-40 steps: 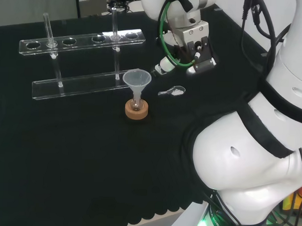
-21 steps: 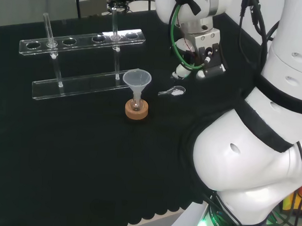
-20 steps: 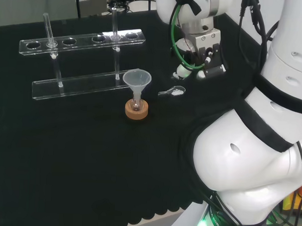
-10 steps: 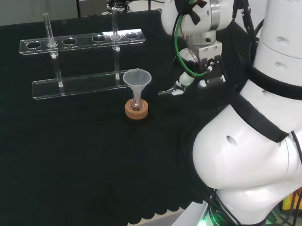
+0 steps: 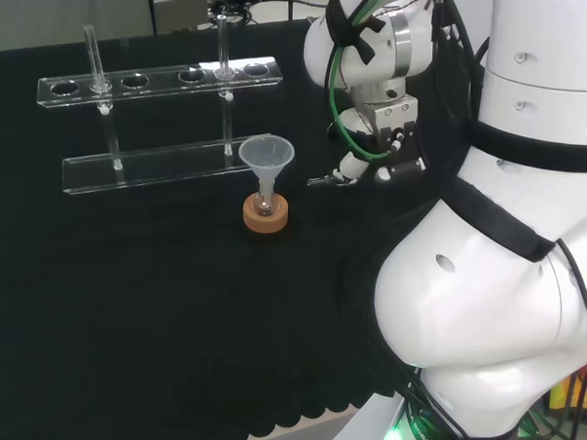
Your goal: Pick up the weighing funnel.
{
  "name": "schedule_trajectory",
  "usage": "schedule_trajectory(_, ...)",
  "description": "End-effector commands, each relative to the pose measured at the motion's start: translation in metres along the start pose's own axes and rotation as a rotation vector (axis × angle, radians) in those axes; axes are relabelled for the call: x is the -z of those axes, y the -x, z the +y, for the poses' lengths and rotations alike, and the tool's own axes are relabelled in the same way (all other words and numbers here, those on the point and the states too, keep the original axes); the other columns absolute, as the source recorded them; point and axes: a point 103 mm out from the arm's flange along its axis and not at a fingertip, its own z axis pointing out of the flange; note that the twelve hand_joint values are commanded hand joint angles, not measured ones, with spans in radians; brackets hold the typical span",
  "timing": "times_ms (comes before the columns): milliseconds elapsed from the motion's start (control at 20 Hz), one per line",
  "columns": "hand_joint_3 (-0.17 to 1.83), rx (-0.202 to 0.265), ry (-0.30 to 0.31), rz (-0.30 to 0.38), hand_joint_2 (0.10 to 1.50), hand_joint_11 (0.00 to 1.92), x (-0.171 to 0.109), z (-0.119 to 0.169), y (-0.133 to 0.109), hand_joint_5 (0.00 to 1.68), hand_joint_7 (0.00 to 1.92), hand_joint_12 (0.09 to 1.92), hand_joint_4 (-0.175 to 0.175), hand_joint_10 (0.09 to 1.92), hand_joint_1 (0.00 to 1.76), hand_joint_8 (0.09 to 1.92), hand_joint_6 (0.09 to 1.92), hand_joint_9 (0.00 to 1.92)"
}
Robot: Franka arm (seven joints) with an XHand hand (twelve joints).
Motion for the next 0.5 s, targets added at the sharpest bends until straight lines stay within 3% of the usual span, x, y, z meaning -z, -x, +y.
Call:
schedule_trajectory(50,0.62,0.006,-0.001,-0.012,0.67,0.38,-0.005,0.0097,0.0009,0.56,0.46,1.3,-0.054,0.54,0.93,0.69,0.09,0.68)
schedule_trajectory(500,0.62,-0.014,-0.021,-0.023,0.67,0.37,-0.0149,0.0182,0.0047,0.62,0.47,1.3,-0.047,0.53,0.94,0.69,0.11,0.68)
